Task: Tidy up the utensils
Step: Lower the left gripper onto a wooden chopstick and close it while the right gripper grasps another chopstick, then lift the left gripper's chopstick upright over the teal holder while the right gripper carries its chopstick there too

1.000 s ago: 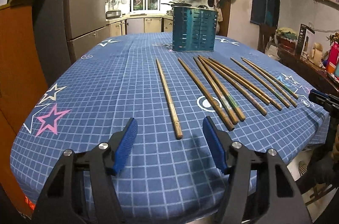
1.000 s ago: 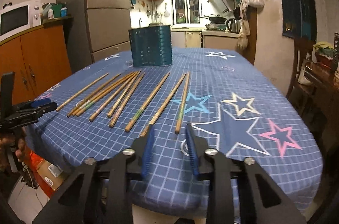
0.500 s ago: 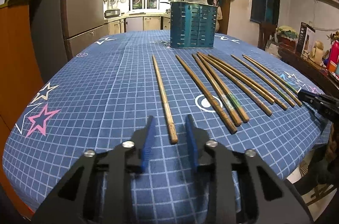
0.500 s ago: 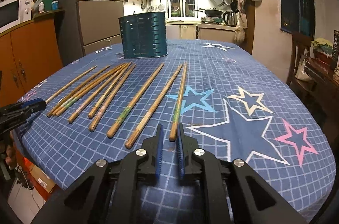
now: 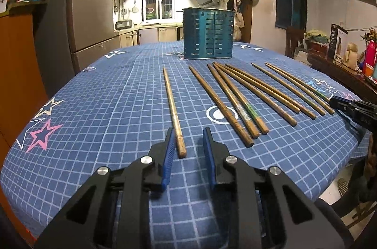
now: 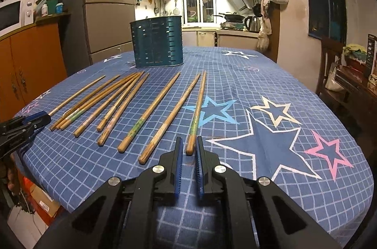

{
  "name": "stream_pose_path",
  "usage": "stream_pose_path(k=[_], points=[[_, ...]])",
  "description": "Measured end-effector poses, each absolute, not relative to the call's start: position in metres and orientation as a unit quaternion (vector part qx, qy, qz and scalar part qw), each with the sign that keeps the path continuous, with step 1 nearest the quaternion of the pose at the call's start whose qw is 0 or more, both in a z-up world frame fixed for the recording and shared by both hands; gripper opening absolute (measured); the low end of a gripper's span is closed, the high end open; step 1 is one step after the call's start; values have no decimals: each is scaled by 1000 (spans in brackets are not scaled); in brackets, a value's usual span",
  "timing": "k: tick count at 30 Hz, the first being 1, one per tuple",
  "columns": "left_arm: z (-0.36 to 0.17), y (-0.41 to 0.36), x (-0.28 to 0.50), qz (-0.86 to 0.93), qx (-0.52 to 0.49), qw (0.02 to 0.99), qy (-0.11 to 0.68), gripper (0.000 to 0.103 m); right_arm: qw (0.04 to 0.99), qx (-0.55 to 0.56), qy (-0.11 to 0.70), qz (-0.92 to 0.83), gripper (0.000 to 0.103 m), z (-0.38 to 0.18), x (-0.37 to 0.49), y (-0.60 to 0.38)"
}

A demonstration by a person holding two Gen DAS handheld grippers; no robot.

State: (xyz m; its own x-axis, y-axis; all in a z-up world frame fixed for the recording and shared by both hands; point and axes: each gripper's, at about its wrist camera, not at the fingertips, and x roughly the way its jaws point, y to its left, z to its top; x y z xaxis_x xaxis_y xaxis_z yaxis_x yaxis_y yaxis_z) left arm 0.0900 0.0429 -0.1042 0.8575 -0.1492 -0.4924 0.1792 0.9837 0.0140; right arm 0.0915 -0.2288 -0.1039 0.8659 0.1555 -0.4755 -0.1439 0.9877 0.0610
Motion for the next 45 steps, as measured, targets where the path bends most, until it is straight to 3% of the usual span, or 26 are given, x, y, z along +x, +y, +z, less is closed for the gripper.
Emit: stream_pose_path(k=[3, 9, 22, 29, 45], points=[[-107, 41, 87, -83, 27, 965, 246, 9, 969, 16, 234, 72, 8, -105, 88, -229], [-89, 42, 75, -80, 20, 975, 207, 5, 981, 7, 181, 64, 8, -81, 72, -233], [49, 41, 106, -90, 29, 993, 77, 5, 991, -41, 73, 101, 7, 43, 94, -239], [93, 32, 160, -87, 41, 992, 78, 5, 988, -33, 82, 128, 7, 96, 148, -243], [145, -2, 196, -122, 9, 990, 69, 5, 983, -5, 82, 167, 7, 165, 213, -216]])
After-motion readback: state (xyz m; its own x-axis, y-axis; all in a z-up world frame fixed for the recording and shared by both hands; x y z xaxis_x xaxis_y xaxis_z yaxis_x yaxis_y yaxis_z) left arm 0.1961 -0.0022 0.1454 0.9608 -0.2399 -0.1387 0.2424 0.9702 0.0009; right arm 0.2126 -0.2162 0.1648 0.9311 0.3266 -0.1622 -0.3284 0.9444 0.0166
